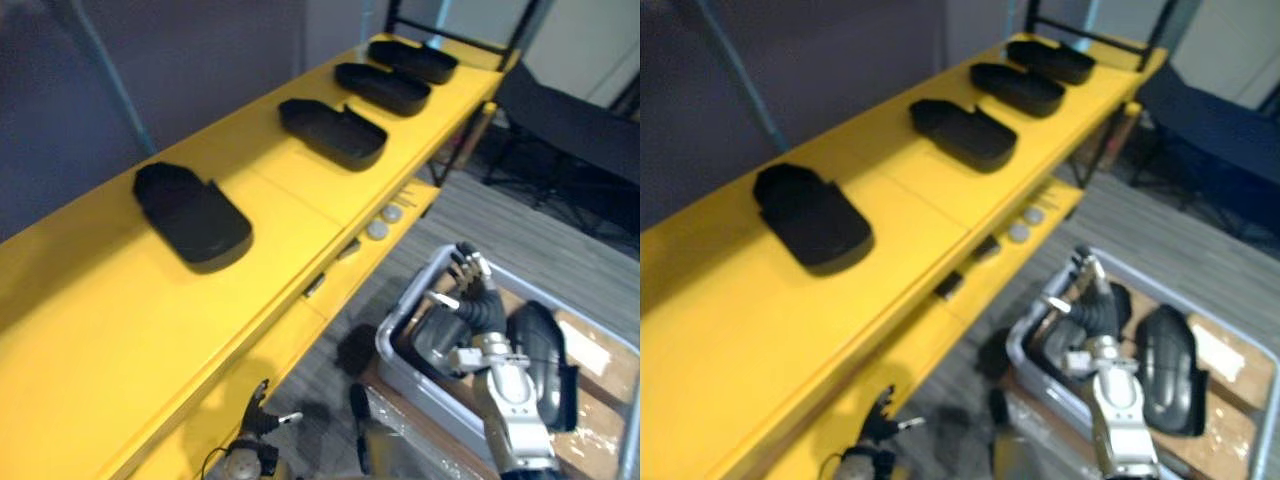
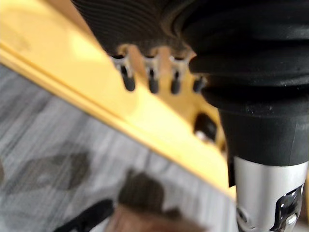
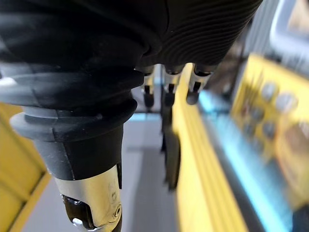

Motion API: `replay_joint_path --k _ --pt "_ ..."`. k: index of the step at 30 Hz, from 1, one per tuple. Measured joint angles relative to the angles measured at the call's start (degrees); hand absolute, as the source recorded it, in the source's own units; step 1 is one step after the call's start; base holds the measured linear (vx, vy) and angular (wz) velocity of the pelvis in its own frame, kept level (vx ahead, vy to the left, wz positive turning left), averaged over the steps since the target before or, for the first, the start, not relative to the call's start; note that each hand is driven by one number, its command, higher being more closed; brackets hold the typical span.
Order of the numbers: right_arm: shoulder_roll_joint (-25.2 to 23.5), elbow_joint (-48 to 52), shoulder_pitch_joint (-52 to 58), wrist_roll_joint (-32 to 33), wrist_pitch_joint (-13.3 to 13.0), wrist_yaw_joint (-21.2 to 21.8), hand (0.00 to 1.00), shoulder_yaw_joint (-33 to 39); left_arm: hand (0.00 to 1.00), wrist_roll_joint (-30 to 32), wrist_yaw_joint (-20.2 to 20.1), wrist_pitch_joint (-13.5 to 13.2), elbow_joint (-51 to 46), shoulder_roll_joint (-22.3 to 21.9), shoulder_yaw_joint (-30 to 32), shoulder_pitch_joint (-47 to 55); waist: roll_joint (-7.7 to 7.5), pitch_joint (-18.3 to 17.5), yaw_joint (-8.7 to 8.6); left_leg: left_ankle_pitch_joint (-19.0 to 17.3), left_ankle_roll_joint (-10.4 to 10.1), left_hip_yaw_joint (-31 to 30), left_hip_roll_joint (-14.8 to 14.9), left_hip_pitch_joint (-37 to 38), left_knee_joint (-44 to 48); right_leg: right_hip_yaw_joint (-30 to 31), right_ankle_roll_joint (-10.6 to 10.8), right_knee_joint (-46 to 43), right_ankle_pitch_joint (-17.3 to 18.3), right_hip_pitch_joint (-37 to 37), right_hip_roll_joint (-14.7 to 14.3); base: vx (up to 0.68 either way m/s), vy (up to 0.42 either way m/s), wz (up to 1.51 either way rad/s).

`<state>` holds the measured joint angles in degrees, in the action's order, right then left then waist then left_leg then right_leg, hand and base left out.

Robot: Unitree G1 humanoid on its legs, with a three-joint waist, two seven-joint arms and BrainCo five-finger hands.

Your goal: Walk over and take plastic housings, then place them on the shelf

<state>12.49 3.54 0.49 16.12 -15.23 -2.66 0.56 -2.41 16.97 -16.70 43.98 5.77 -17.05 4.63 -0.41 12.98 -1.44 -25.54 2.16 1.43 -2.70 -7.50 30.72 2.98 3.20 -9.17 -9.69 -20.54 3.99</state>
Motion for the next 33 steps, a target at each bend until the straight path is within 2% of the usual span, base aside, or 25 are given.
replay_joint_path --k 1,2,4,6,8,10,11,12,14,16,17,18,19,23,24,25,28,30,31,32,33 --pt "-0.04 -0.59 -1.35 -0.03 -0.69 -1.41 0.0 0.0 0.0 0.14 0.47 -0.07 -1.18 0.09 0.0 -0.76 0.39 1.54 0.61 -0.95 -0.4 -1.06 0.2 -0.99 2.48 -0.83 1.26 -2.83 1.1 -0.82 0.04 -0.1 -0.079 0.61" --pt "-0.18 -1.2 -1.95 -0.02 -1.13 -2.46 0.0 0.08 0.0 0.19 0.57 -0.11 -1.99 0.14 -0.01 -1.27 0.73 2.61 0.8 -1.73 -0.5 -1.52 0.52 -1.41 4.33 -1.59 1.62 -5.27 2.27 -1.25 0.01 -0.07 -0.068 0.47" --pt "-1.81 -2.76 -2.44 0.02 -1.98 -5.87 0.0 0.24 0.0 1.24 0.83 -0.09 -4.71 0.61 -0.32 -1.27 1.4 5.08 0.92 -4.21 -1.07 -2.39 1.63 -1.45 9.96 -3.34 1.84 -12.72 5.54 -1.61 -0.13 -0.08 -0.053 0.44" --pt "-3.74 -2.97 0.51 0.46 -2.23 -8.6 0.0 0.38 0.0 2.65 0.38 0.67 -6.92 0.71 -1.24 -0.71 1.86 5.67 0.92 -6.75 -0.46 -1.68 3.09 -1.33 14.57 -3.28 1.88 -15.92 6.32 -1.6 -1.18 -0.1 0.035 -0.06" --pt "-6.02 -3.74 4.27 1.38 -2.63 -9.43 0.0 0.81 0.0 2.61 -0.47 1.68 -8.46 0.82 -1.26 0.15 0.95 6.2 0.78 -7.68 1.24 1.72 3.53 -0.3 15.77 -1.72 2.36 -16.14 4.99 -1.44 -1.4 -0.15 0.116 -0.65" --pt "-7.0 -3.7 8.15 1.34 -3.06 -8.29 0.0 0.96 0.0 2.41 -1.56 2.88 -11.09 0.69 -0.78 2.28 0.8 7.05 0.79 -7.29 2.77 7.05 4.3 1.58 14.85 -2.2 -0.09 -10.83 -1.36 0.32 -1.89 -0.25 0.158 -1.17" --pt "-6.88 -3.6 10.19 1.1 -3.16 -7.03 0.0 0.63 0.0 2.46 -2.04 3.35 -12.22 0.64 -0.11 3.65 0.51 8.01 0.85 -6.47 3.99 10.97 4.52 3.06 13.15 -7.09 -2.59 -10.17 -1.03 1.13 -0.35 -0.36 0.181 -1.56" --pt "-6.38 -3.66 11.33 0.96 -3.22 -6.08 0.0 0.44 0.0 2.5 -2.08 4.66 -12.08 0.85 0.05 4.64 0.83 8.38 0.52 -6.44 4.72 14.41 4.72 3.86 11.63 -11.51 -4.31 -14.95 1.43 0.18 1.37 -0.36 0.173 -1.52" --pt "-5.79 -3.76 12.2 -0.5 -3.51 -6.04 0.0 0.43 0.0 2.78 -2.04 5.92 -10.13 1.18 0.1 3.91 0.89 8.61 0.12 -5.12 3.67 18.41 5.72 4.45 8.55 -13.49 -5.33 -23.71 4.26 -1.65 3.07 -0.29 0.134 -1.23" --pt "-5.76 -3.75 12.31 -1.57 -4.25 -6.05 0.0 -0.44 0.0 2.83 -2.06 6.6 -9.38 2.29 0.09 3.61 0.94 8.55 -0.56 -1.22 3.43 21.52 5.88 4.59 3.09 -14.02 -4.89 -29.9 7.32 -2.49 5.37 -0.15 0.084 -0.98" --pt "-5.73 -3.74 11.96 -2.56 -5.15 -6.12 0.0 -1.33 0.0 2.77 -2.14 6.73 -9.23 2.52 0.24 3.4 0.73 8.47 -0.84 1.82 4.62 24.45 6.07 4.64 -0.54 -14.41 -4.39 -31.57 8.99 -2.36 7.11 -0.03 0.036 -1.03" --pt "-5.63 -3.74 11.02 -3.68 -5.77 -6.21 0.0 -2.08 0.0 2.74 -2.3 6.75 -8.89 2.68 0.63 3.25 0.62 8.51 -0.72 4.08 5.33 27.31 6.19 4.26 -4.0 -16.45 -4.9 -31.79 10.08 -1.7 9.34 -0.04 0.038 -1.27" --pt "-5.61 -3.75 9.92 -4.2 -6.14 -6.24 0.0 -2.65 0.0 2.75 -2.36 6.74 -8.82 2.74 0.87 3.36 0.51 8.73 -0.56 5.31 5.75 29.8 6.4 4.12 -6.16 -18.49 -4.55 -31.64 10.84 -0.6 11.1 -0.03 0.017 -1.21" --pt "-5.35 -3.76 5.63 -5.18 -6.23 -7.62 0.0 -4.86 0.0 2.91 -2.09 6.58 -8.73 2.84 1.3 2.17 0.12 8.91 0.76 5.95 5.81 37.0 9.69 1.23 -5.64 -24.24 -4.9 -27.08 11.65 7.05 16.02 0.0 -0.06 -1.24" --pt "-5.35 -3.75 4.67 -5.05 -6.15 -7.62 0.0 -4.87 0.0 2.91 -2.0 6.18 -8.75 2.79 1.56 1.84 -0.01 9.01 0.77 5.95 5.81 37.0 10.23 0.5 -4.94 -24.96 -4.68 -24.99 11.5 8.63 16.56 0.01 -0.171 -1.15" --pt "-5.34 -3.7 3.54 -4.99 -5.83 -7.52 0.0 -4.87 0.0 2.88 -1.9 5.3 -8.73 2.8 2.65 1.74 -0.58 9.5 0.92 5.95 5.81 36.85 10.89 0.22 -3.78 -24.99 -3.16 -21.8 11.45 9.57 16.22 -0.01 -0.17 -0.92" --pt "-4.62 -2.6 3.73 -3.73 -4.4 -7.52 0.0 -4.84 0.0 2.68 -0.8 4.06 -8.26 2.65 3.51 1.72 -0.65 9.62 0.91 6.57 4.75 34.75 12.32 -0.12 -2.03 -25.35 -1.74 -18.58 12.15 10.16 14.59 -0.04 -0.184 -0.83" --pt "-4.46 -0.59 5.66 -3.29 -3.91 -7.56 0.0 -4.68 0.0 1.79 0.49 2.15 -7.59 2.64 4.15 0.4 -1.19 9.92 0.72 6.89 4.2 33.67 13.25 -1.09 -1.04 -26.61 1.32 -15.79 13.93 10.58 13.58 -0.02 -0.194 -0.44" --pt "-4.47 -0.6 6.0 -3.29 -3.41 -7.56 0.0 -4.78 0.0 0.76 0.57 1.74 -7.37 2.48 4.73 0.02 -1.41 10.02 0.76 6.94 4.11 33.67 13.6 -1.35 -0.5 -26.66 2.12 -14.99 14.47 10.65 13.2 -0.02 -0.205 -0.32" --pt "-4.7 -0.84 6.14 -3.32 -2.14 -7.64 0.0 -4.79 0.0 -0.05 0.99 1.5 -7.31 2.02 5.81 -0.58 -1.83 10.27 0.83 7.1 3.83 33.64 14.35 -1.99 0.6 -26.72 3.66 -13.37 15.51 10.86 12.41 -0.02 -0.221 -0.36" --pt "-4.69 -2.34 5.72 -3.36 -1.67 -7.99 0.0 -4.64 0.0 -0.35 1.66 1.1 -7.3 1.5 7.27 -0.9 -1.78 10.66 0.86 7.35 3.4 33.3 15.25 -2.58 1.79 -26.7 3.99 -11.89 15.97 11.49 11.27 0.0 -0.267 -0.39"
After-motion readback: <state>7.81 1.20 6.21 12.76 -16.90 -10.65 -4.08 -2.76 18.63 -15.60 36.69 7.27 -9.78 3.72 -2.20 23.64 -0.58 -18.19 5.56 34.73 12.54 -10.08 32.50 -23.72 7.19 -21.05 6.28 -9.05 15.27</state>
